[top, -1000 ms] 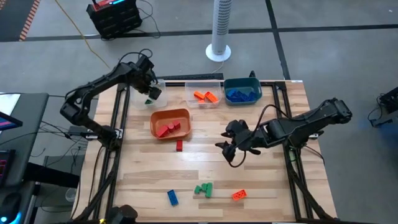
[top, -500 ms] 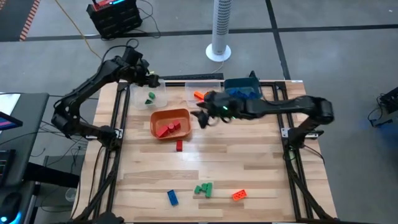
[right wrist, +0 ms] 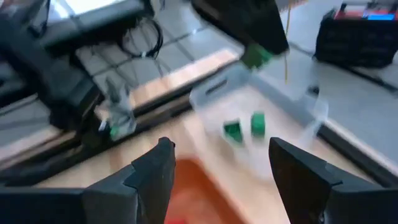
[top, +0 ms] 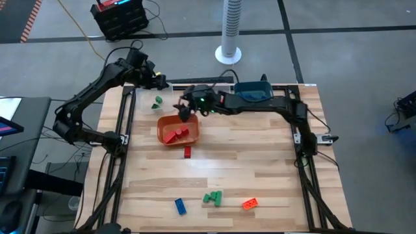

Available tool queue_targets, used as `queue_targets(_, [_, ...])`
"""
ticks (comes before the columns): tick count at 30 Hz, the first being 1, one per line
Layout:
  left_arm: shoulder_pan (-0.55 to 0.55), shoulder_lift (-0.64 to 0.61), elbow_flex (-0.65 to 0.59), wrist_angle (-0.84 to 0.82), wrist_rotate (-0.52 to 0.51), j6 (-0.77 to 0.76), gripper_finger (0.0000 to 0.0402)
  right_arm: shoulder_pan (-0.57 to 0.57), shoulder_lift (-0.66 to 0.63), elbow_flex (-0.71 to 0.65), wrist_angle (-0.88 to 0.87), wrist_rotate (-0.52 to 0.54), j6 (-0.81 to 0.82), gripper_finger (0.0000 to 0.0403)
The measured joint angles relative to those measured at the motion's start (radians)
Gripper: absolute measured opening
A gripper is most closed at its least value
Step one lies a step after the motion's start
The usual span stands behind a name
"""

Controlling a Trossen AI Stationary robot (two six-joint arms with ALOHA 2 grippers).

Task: Sort blocks
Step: Put the green game piece into the left transparent bin

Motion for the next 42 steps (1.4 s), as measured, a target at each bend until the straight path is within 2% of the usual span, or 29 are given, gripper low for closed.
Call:
queue_targets(10, [0.000, -0.009, -0.001, 0.139, 0.012, -0.122, 0.0286, -0.061, 0.202, 0.286, 0.008, 0.000, -0.001, 0.0265])
queue_targets(16, [0.000, -0.013, -0.001, 0.123, 0.004, -0.127, 0.0286, -0.085, 0.276, 0.410, 0.010, -0.002, 0.015, 0.0265])
queue_targets(23, [0.000, -0.087, -0.002, 0.077, -0.136, -0.109, 0.0286, -0.107, 0.366, 0.528, 0.005, -0.033, 0.067, 0.0265])
queue_targets(28, [0.002, -0.122, -0.002, 0.033, -0.162, -0.106, 0.0286, -0.111, 0.409, 0.589, 0.011, -0.045, 0.088, 0.0265])
queue_targets(32, [0.000, -0.139, -0.002, 0.053, -0.144, -0.057, 0.0286, -0.107, 0.417, 0.601, 0.005, -0.171, 0.100, 0.0265])
queue_targets(36, [0.002, -0.154, -0.002, 0.082, -0.097, -0.046, 0.0286, -0.101, 0.419, 0.600, -0.025, -0.170, 0.037, 0.0265])
queue_targets(40, [0.005, -0.162, -0.002, 0.096, -0.059, -0.088, 0.0286, -0.103, 0.419, 0.600, 0.063, -0.162, 0.036, 0.0265])
queue_targets(42, [0.005, -0.162, -0.002, 0.098, -0.058, -0.114, 0.0286, -0.103, 0.419, 0.600, 0.119, -0.125, 0.036, 0.0265])
